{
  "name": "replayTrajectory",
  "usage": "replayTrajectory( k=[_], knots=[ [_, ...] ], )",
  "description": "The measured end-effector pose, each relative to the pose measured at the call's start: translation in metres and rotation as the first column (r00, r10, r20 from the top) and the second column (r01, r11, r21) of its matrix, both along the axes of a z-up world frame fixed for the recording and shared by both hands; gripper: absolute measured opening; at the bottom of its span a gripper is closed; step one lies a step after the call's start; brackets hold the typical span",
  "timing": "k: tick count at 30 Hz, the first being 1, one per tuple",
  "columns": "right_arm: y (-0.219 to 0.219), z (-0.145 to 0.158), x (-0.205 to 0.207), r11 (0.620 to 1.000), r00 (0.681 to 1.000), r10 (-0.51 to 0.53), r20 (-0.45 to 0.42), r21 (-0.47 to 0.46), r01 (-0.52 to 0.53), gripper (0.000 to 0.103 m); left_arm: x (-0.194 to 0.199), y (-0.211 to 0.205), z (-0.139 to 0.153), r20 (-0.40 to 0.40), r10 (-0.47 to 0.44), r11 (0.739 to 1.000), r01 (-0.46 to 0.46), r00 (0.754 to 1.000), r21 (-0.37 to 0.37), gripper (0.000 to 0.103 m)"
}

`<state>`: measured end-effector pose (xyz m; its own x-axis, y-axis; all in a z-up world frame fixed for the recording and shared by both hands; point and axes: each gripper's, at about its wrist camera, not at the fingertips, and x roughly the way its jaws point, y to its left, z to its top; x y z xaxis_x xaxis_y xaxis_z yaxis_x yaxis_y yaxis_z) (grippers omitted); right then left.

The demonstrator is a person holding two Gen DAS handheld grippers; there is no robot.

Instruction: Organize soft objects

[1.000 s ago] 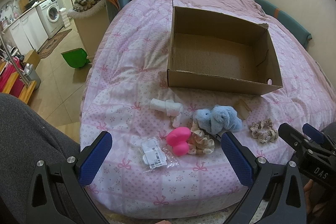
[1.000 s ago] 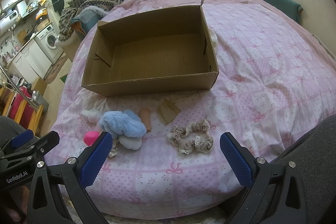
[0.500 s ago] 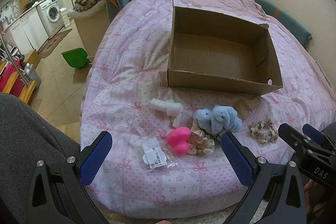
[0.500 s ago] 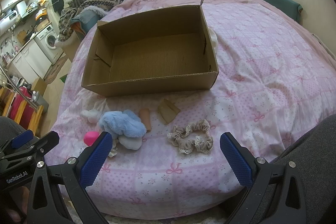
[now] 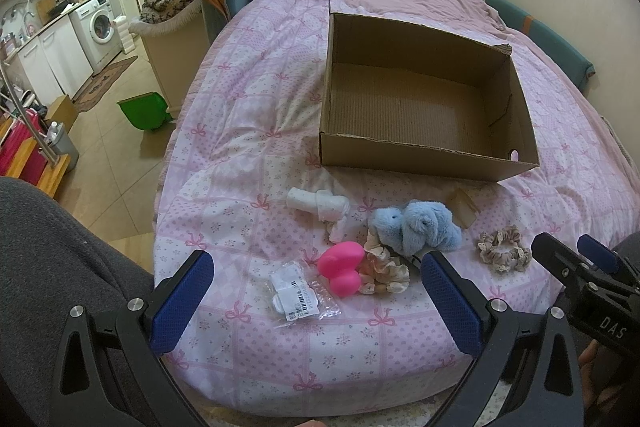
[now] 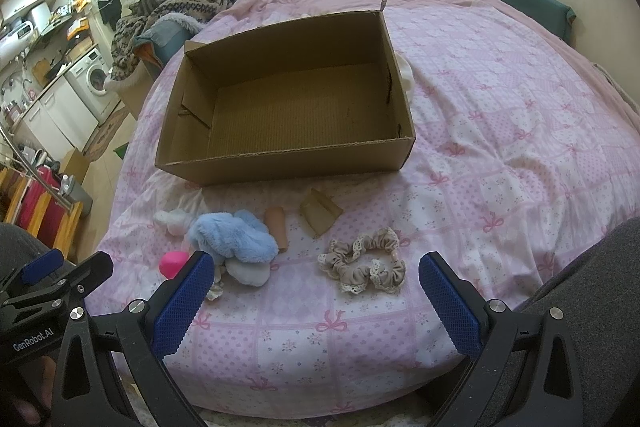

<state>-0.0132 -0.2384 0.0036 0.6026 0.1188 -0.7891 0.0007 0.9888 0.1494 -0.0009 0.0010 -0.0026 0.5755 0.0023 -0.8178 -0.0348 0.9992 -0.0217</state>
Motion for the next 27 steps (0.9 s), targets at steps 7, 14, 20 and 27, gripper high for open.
replayTrajectory(
  k=[7,14,20,27],
  knots=[
    [0.0001,0.0006,-0.0004,1.000,1.000,0.000,0.000,0.000,0.000,0.103,0.0000,-0.0001,-0.0001,0.000,0.000,1.000,0.000,1.000,0.000,0.103],
    [0.0001,-0.0003,-0.0002,1.000,1.000,0.001,-0.001,-0.002,-0.001,0.103,-0.0001,-0.0002,0.0000,0.000,0.000,1.000,0.000,1.000,0.000,0.103],
    [0.0009,0.0012,-0.0006,1.000,1.000,0.001,0.000,-0.002,-0.001,0.103,0.0000,-0.0002,-0.0001,-0.001,0.001,1.000,-0.001,1.000,0.001,0.103],
    [0.0004,0.0033,-0.0008,1.000,1.000,0.000,0.002,0.003,0.000,0.103,0.0005,0.0012,0.0033,-0.017,-0.016,1.000,0.016,1.000,-0.007,0.103]
  ],
)
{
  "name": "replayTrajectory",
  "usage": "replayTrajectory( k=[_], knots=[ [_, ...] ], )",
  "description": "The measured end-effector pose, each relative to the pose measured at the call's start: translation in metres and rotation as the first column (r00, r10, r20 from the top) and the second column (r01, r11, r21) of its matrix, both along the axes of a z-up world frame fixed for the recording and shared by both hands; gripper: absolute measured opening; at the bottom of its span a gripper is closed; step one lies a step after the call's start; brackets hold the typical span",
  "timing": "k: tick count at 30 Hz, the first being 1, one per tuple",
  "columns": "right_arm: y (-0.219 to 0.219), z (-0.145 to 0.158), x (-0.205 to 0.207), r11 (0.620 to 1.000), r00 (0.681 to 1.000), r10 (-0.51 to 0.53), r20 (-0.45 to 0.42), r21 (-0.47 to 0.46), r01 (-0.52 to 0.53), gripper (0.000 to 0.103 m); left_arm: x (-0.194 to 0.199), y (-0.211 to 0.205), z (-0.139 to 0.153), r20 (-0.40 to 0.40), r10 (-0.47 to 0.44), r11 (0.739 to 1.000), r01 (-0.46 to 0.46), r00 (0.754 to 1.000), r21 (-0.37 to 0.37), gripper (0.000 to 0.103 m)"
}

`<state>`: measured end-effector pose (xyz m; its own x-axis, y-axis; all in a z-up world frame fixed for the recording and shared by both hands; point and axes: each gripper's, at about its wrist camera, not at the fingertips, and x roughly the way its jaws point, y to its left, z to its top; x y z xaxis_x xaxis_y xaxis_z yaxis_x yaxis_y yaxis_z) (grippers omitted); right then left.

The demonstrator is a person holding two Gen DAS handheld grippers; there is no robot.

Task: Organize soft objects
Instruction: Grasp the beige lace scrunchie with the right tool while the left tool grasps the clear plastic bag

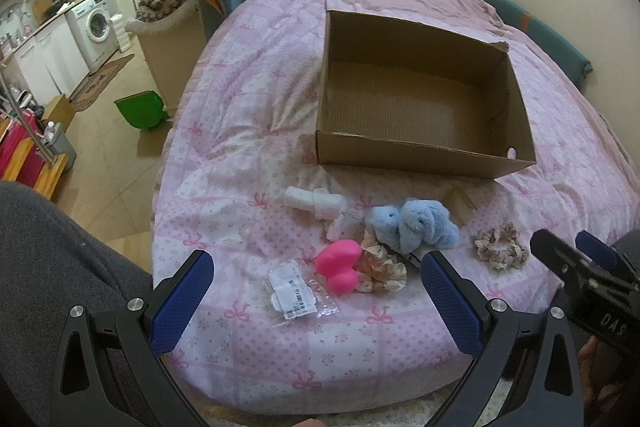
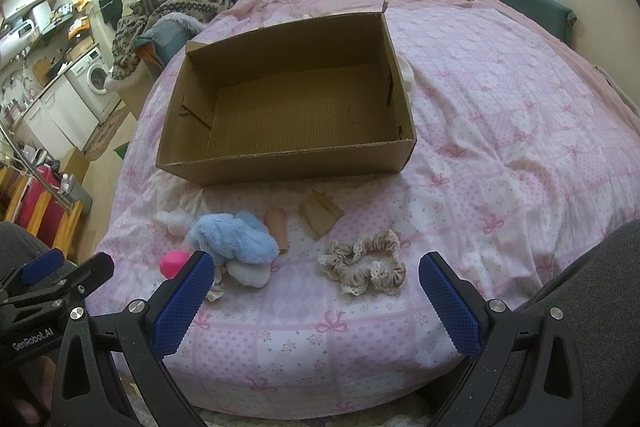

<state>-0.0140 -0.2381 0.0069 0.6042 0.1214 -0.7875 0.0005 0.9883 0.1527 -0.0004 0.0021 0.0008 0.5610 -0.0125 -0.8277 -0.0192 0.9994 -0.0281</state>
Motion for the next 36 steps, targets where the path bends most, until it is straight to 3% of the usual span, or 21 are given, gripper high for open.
replayTrajectory(
  k=[7,12,15,20,22,24,28,32,36],
  knots=[
    [-0.018,0.021,0.018,0.995,0.999,0.005,-0.031,0.102,-0.002,0.103,0.024,0.003,0.011,-0.084,-0.023,1.000,0.024,0.996,0.002,0.103],
    [-0.028,0.028,0.039,0.997,0.997,0.015,-0.079,0.072,-0.009,0.103,0.050,0.017,0.008,-0.176,0.003,1.000,-0.003,0.984,-0.004,0.103],
    [-0.033,0.022,0.049,0.998,0.994,0.036,-0.103,0.052,-0.031,0.103,0.067,0.036,-0.004,-0.267,0.055,0.997,-0.069,0.962,-0.044,0.103],
    [-0.049,-0.003,0.052,0.994,0.989,-0.022,-0.149,0.103,0.037,0.103,0.082,0.052,-0.029,-0.362,0.106,0.986,-0.145,0.926,-0.082,0.102],
    [-0.052,-0.010,0.053,0.991,0.985,-0.036,-0.170,0.120,0.058,0.103,0.085,0.051,-0.043,-0.413,0.097,0.985,-0.147,0.906,-0.090,0.095],
    [-0.051,-0.011,0.053,0.991,0.985,-0.037,-0.166,0.124,0.058,0.103,0.085,0.048,-0.062,-0.477,0.090,0.985,-0.150,0.874,-0.089,0.079],
    [-0.047,-0.013,0.053,0.993,0.986,-0.025,-0.165,0.110,0.043,0.103,0.079,0.052,-0.094,-0.564,0.112,0.980,-0.184,0.818,-0.072,0.074],
    [-0.042,-0.015,0.053,0.994,0.986,-0.012,-0.168,0.108,0.031,0.103,0.079,0.052,-0.113,-0.602,0.115,0.976,-0.202,0.790,-0.079,0.061],
    [-0.041,-0.017,0.055,0.994,0.985,-0.009,-0.173,0.109,0.029,0.103,0.078,0.038,-0.123,-0.615,0.084,0.983,-0.166,0.784,-0.078,0.053]
  ],
)
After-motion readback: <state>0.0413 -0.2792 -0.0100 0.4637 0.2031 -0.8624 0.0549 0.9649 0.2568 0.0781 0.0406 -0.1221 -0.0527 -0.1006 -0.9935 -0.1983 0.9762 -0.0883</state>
